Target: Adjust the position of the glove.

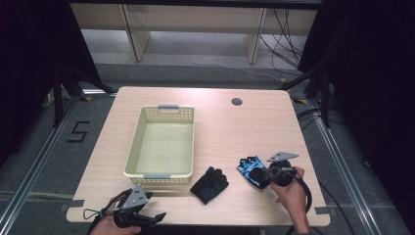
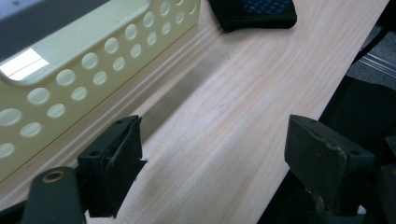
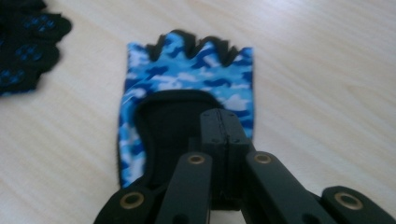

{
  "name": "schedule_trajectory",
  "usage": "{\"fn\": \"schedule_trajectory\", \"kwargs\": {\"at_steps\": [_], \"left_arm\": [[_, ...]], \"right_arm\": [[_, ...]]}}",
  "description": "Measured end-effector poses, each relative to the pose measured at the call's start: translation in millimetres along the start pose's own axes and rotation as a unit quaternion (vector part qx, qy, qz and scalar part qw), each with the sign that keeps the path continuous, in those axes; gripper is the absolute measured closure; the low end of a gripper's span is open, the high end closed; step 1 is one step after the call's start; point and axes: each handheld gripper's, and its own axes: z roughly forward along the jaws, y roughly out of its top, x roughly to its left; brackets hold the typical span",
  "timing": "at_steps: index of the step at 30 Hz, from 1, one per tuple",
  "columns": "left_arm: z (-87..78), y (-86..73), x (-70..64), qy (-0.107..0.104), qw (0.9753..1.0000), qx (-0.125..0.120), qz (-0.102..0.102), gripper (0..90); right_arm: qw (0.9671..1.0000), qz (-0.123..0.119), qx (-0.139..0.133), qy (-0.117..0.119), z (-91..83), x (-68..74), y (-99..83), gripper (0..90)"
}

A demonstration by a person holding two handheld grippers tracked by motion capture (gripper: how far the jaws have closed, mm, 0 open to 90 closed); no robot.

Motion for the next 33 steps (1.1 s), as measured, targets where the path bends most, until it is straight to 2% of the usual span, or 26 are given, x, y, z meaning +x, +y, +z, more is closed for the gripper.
{"fn": "schedule_trajectory", "kwargs": {"at_steps": [2,4,5,6,7,8,9,10,11,12,13,16,18,20,24,25,26,28,29,30,31,32,33], "left_arm": [[0.4,-0.4,-1.0,-0.004,0.9999,0.002,-0.01,18.9],[0.0,-0.2,-1.4,-0.004,1.0,-0.002,-0.009,19.0],[-0.7,0.3,0.1,-0.001,1.0,-0.001,0.004,19.0],[-0.8,0.3,0.0,-0.002,1.0,0.0,0.003,18.9],[-1.0,0.2,0.2,-0.002,1.0,0.001,0.005,18.9],[-0.3,0.0,-1.7,-0.006,0.9999,-0.008,-0.007,19.0],[-0.4,0.0,-1.5,-0.005,0.9999,-0.008,-0.006,18.9],[-1.3,0.3,0.2,0.0,1.0,-0.001,0.004,18.9],[-1.2,0.3,0.0,-0.001,1.0,-0.002,0.003,18.9],[-1.5,0.4,0.4,0.0,1.0,0.0,0.006,19.0],[-0.4,0.2,-1.4,-0.005,0.9999,-0.009,-0.005,19.0],[-0.9,0.3,0.2,-0.001,1.0,0.001,0.005,18.9],[-0.6,0.2,-0.4,-0.003,1.0,0.0,0.002,19.0],[0.0,-0.3,-1.6,-0.003,0.9999,0.001,-0.01,19.0],[-0.5,-0.1,-0.7,-0.005,1.0,-0.002,-0.004,18.9],[-0.5,-0.1,-0.5,-0.005,1.0,-0.002,-0.004,18.9],[-0.4,-0.1,-0.3,-0.006,1.0,-0.002,-0.002,18.9],[-0.1,-0.5,-1.5,-0.005,0.9999,0.0,-0.011,19.0],[-0.7,-0.2,-0.7,-0.004,1.0,0.003,-0.002,18.9],[-1.0,0.2,-0.2,-0.002,1.0,0.001,0.006,18.9],[-1.1,0.3,-0.3,-0.004,1.0,0.0,0.004,18.9],[-0.3,0.1,-1.5,-0.006,0.9999,-0.008,-0.006,18.9],[-0.7,0.0,-0.5,-0.002,1.0,-0.003,-0.004,18.9]], "right_arm": [[0.9997,-0.017,0.01,0.011,3.1,6.2,-2.3,90.0],[0.9996,-0.018,0.018,0.012,3.8,13.9,-3.8,90.0],[0.9996,-0.01,0.02,0.016,3.2,18.5,-4.0,90.0],[0.9995,-0.011,0.02,0.019,3.3,21.9,-4.8,90.0],[0.9995,0.002,0.021,0.023,3.0,25.6,-5.0,90.0],[0.9995,0.013,0.011,0.027,4.3,28.8,-5.9,90.0],[0.999,0.026,0.014,0.034,3.7,34.1,-6.1,90.0],[0.9986,0.023,0.022,0.041,3.0,35.9,-5.6,90.0],[0.9984,0.03,0.012,0.046,5.3,41.1,-5.9,90.0],[0.9978,0.033,0.019,0.054,5.3,45.8,-4.6,90.0],[0.9975,0.037,0.017,0.057,6.0,48.6,-3.9,90.0],[0.9974,0.03,0.007,0.065,11.3,57.8,0.2,90.0],[0.9968,0.027,0.009,0.075,15.2,61.7,5.2,90.0],[0.9964,0.028,0.003,0.08,21.4,65.1,11.5,90.0],[0.9965,0.027,0.003,0.08,32.5,69.4,21.9,90.0],[0.9963,0.029,-0.008,0.081,34.4,70.6,22.5,89.9],[0.9968,0.018,0.007,0.078,31.8,69.5,23.6,88.6],[0.9971,0.008,-0.001,0.076,28.6,68.5,23.6,84.8],[0.9971,-0.011,-0.007,0.075,26.3,65.7,23.5,83.3],[0.9971,-0.012,-0.008,0.075,22.9,64.6,24.1,81.8],[0.9968,-0.031,-0.016,0.072,19.1,62.1,23.4,78.5],[0.9961,-0.051,-0.004,0.071,15.0,59.5,23.2,77.9],[0.9956,-0.063,-0.013,0.068,12.9,56.9,20.8,76.9]]}}
